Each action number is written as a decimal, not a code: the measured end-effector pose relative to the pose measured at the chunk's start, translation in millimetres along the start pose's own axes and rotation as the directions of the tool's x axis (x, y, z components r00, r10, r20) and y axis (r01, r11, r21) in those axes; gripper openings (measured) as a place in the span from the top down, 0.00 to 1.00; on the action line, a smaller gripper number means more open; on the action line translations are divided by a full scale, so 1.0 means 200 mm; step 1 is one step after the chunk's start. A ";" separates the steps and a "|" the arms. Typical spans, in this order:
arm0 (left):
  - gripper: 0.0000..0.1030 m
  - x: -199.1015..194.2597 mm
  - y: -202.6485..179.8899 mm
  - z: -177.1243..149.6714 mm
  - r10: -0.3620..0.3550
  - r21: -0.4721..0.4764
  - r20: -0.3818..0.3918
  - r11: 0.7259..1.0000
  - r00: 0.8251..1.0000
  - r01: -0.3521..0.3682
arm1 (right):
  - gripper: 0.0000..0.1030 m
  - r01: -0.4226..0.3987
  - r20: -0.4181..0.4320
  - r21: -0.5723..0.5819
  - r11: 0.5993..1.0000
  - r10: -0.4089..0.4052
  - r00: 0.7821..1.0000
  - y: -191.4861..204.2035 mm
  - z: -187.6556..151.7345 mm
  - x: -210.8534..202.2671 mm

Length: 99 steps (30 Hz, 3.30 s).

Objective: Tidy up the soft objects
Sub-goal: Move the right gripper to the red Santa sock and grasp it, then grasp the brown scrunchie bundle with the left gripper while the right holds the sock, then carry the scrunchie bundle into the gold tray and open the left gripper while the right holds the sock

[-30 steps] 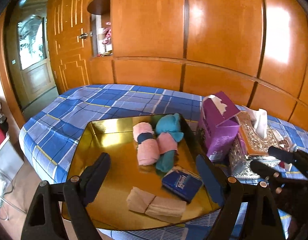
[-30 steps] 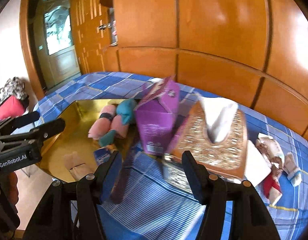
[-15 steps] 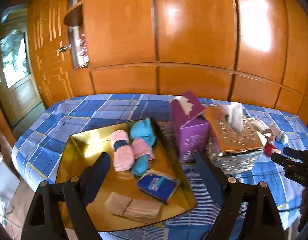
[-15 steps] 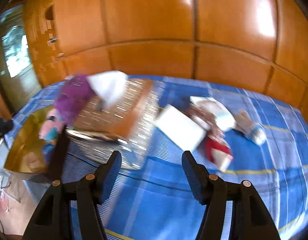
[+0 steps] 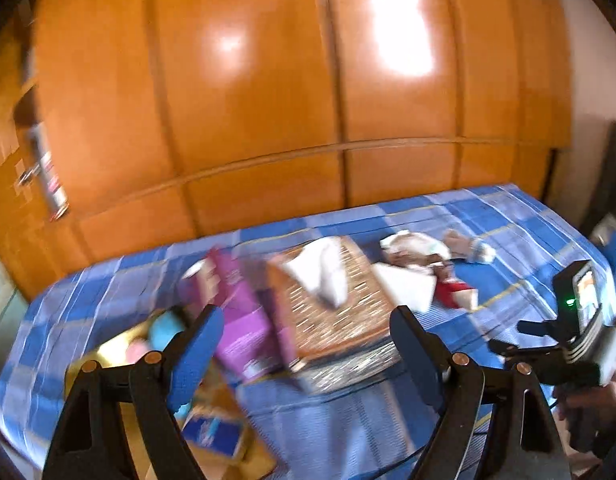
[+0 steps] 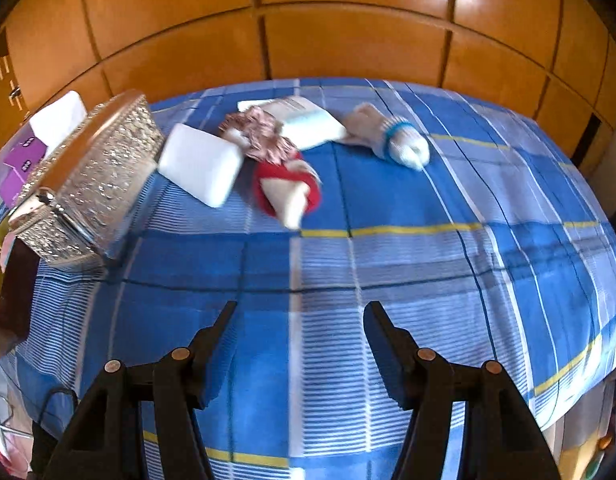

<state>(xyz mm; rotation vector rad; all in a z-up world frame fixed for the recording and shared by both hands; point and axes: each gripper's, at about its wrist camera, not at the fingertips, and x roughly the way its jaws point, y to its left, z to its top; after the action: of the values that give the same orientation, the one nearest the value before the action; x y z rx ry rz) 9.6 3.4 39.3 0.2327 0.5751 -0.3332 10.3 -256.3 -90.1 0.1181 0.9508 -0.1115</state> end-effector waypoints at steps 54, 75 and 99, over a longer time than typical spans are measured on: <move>0.24 0.93 -0.51 0.46 -0.229 -0.052 -0.385 0.973 0.894 0.226 | 0.82 -0.037 -0.014 0.096 0.995 0.039 0.999 -0.30 0.11 0.13; 0.48 1.65 -0.69 0.29 -0.156 -0.066 -0.692 0.986 0.705 0.153 | 0.73 -0.105 -0.010 0.166 0.981 0.108 0.994 -0.37 0.11 0.15; 0.64 1.29 -0.47 0.56 -0.356 -0.191 -0.498 0.935 0.791 0.300 | 0.71 -0.102 -0.003 0.134 0.986 0.103 0.995 -0.35 0.09 0.17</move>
<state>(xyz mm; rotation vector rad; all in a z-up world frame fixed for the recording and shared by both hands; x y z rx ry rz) 234.0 -179.9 -27.3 0.1202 1.1863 -0.5854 33.7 -328.8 -110.8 0.2909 0.9447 -0.0791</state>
